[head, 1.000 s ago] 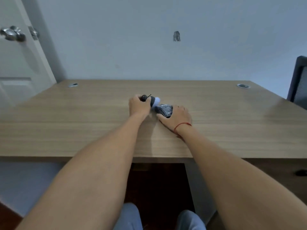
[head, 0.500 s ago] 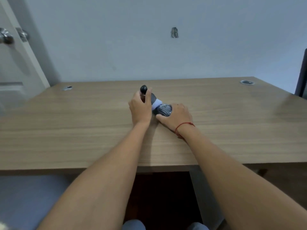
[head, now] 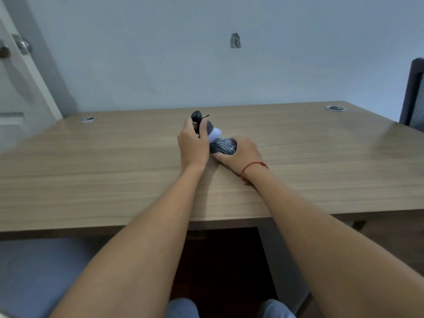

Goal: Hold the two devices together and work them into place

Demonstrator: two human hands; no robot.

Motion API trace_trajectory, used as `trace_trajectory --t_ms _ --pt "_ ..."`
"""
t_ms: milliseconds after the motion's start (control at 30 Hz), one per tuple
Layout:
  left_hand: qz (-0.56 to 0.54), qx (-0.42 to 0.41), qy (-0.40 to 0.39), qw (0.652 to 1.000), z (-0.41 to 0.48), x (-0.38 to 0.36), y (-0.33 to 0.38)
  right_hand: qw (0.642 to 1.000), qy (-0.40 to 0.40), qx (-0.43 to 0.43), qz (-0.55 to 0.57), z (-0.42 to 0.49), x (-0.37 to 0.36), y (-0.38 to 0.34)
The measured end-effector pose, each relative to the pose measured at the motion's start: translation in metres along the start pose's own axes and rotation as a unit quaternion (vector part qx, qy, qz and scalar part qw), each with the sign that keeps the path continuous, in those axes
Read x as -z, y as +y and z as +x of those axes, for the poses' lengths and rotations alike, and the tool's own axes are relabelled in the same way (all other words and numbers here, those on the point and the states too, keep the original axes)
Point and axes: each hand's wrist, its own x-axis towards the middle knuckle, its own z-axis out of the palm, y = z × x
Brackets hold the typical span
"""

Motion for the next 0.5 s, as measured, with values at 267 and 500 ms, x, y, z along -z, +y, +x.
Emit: trace_trajectory --t_ms 267,500 --pt "0.135 0.046 0.011 0.990 0.0031 0.0026 -0.0074 0.999 -0.003 0.021 -0.043 0.0023 -0.0039 -0.0001" --pt "0.048 -0.028 -0.036 0.998 -0.0024 0.0017 0.0009 0.999 0.005 0.021 -0.050 0.0049 -0.0052 0.0020"
